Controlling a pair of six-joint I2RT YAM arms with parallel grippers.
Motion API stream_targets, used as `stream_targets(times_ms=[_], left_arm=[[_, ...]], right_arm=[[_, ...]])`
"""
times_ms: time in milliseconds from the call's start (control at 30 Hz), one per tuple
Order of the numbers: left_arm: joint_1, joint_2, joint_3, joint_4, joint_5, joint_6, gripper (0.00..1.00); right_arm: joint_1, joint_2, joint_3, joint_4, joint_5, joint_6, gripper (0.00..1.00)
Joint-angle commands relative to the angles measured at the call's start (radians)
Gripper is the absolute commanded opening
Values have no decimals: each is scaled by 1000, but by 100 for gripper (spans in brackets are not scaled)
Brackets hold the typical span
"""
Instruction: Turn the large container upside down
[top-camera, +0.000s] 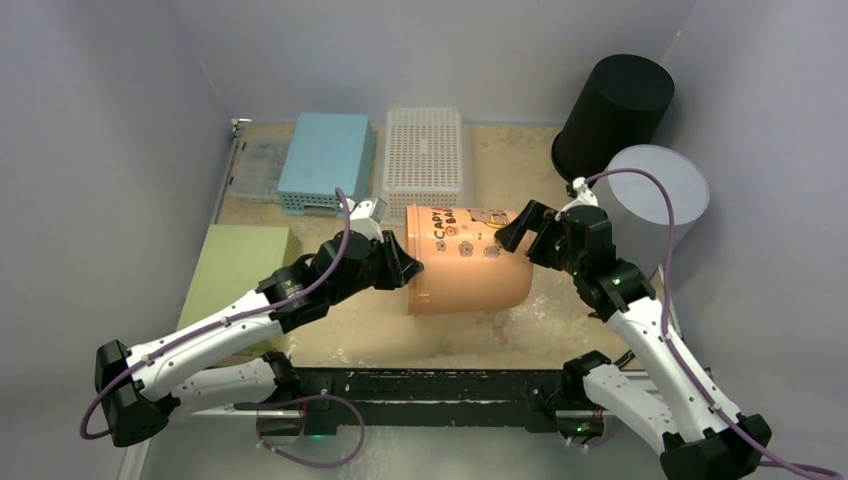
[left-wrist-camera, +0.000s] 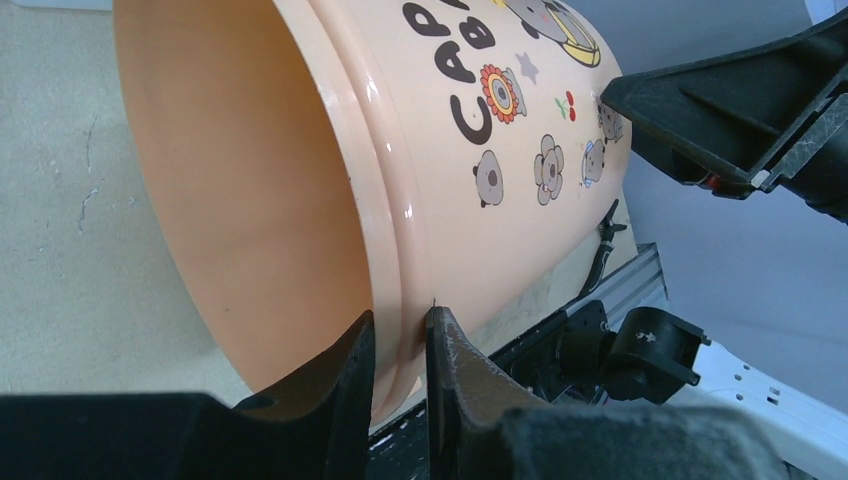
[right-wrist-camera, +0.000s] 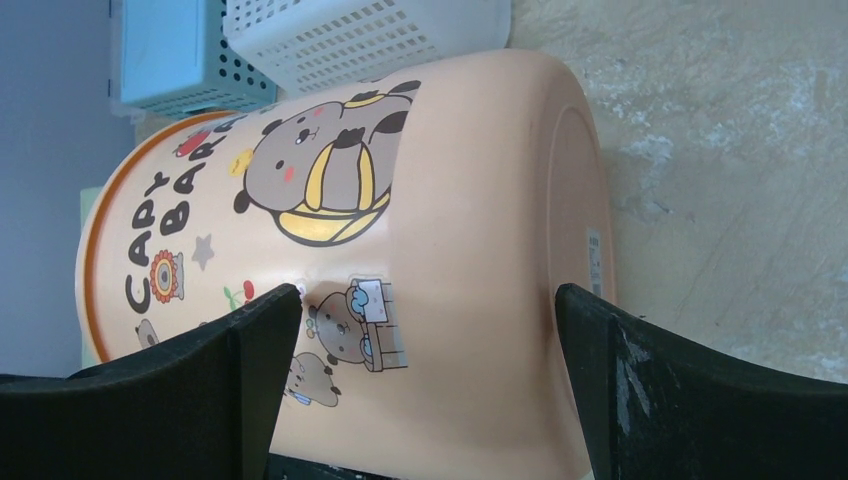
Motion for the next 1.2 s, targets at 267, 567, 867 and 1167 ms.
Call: stream_targets(times_ms=[267,567,867,1167], left_arm=[[-1,-9,-37,2,55,28,13],[-1,-40,-93,181,164,-5,13],[-3,-100,-216,368,205,-89,13],[-31,-101,-309,514,232,-148,14]], right_arm=[[4,-75,-8,167,-259,-96,99],[4,-159,65,156,-369,-111,99],[3,-166,143,144,-442,-130,99],[3,-113,201,132,-532,-151,99]])
